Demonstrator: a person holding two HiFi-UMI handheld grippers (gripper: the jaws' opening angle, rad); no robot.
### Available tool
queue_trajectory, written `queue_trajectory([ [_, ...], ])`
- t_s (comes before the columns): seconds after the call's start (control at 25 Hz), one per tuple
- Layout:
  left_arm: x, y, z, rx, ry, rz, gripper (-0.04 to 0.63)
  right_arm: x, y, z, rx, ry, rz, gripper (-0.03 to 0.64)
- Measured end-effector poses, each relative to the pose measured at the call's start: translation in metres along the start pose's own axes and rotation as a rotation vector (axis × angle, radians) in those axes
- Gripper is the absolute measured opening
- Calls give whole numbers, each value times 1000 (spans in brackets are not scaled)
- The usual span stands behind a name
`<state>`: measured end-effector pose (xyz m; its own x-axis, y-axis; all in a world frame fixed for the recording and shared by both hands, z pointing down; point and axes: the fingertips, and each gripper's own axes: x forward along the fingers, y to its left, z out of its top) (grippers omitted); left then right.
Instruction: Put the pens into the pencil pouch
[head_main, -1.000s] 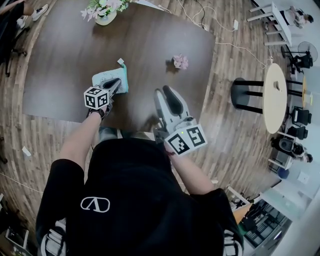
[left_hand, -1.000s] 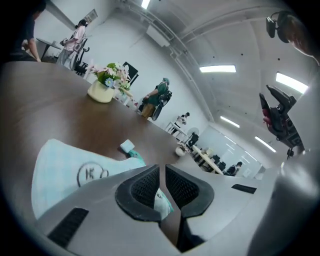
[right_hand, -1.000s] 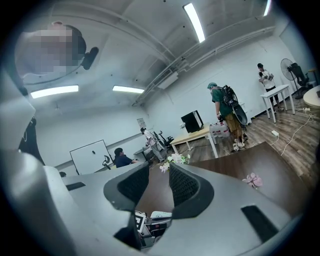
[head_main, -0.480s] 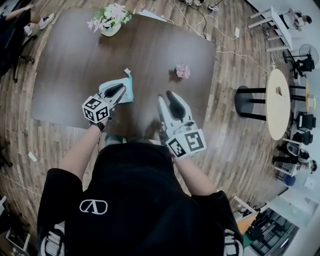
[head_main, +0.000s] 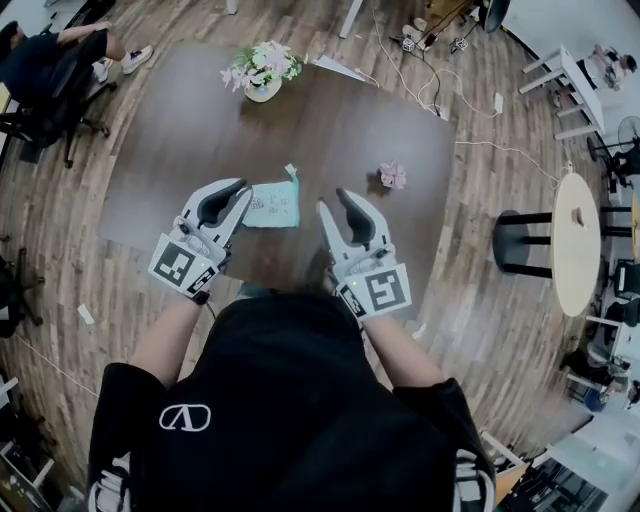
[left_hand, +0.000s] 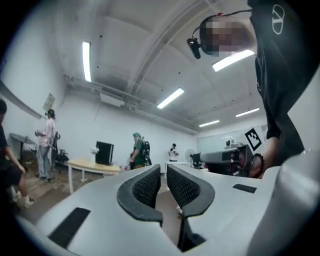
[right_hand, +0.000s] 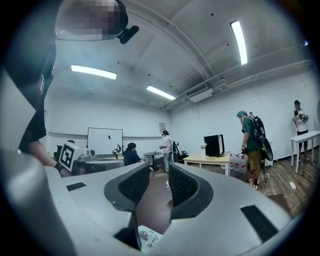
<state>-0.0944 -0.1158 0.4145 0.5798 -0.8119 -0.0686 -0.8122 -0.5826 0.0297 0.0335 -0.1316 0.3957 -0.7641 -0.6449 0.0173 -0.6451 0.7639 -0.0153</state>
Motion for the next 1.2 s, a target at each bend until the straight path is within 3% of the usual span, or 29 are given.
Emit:
queue_trajectory([
  [0.12, -19, -4, 39, 89, -66, 51, 31, 8, 12, 8, -30, -22, 34, 109],
  [0.28, -35, -9, 61, 145, -107, 114, 5, 13, 20, 10, -49, -38, 48, 82],
  [0.52, -41, -6, 57, 141, -104, 151, 5, 19, 22, 8, -82, -40, 20, 0],
  [0.84, -31, -13, 62, 109, -113, 144, 3, 16, 17, 6, -80, -47, 6, -2],
  [1.2, -24, -15, 49, 122, -86, 130, 3, 13, 15, 4, -102, -69, -14, -2],
])
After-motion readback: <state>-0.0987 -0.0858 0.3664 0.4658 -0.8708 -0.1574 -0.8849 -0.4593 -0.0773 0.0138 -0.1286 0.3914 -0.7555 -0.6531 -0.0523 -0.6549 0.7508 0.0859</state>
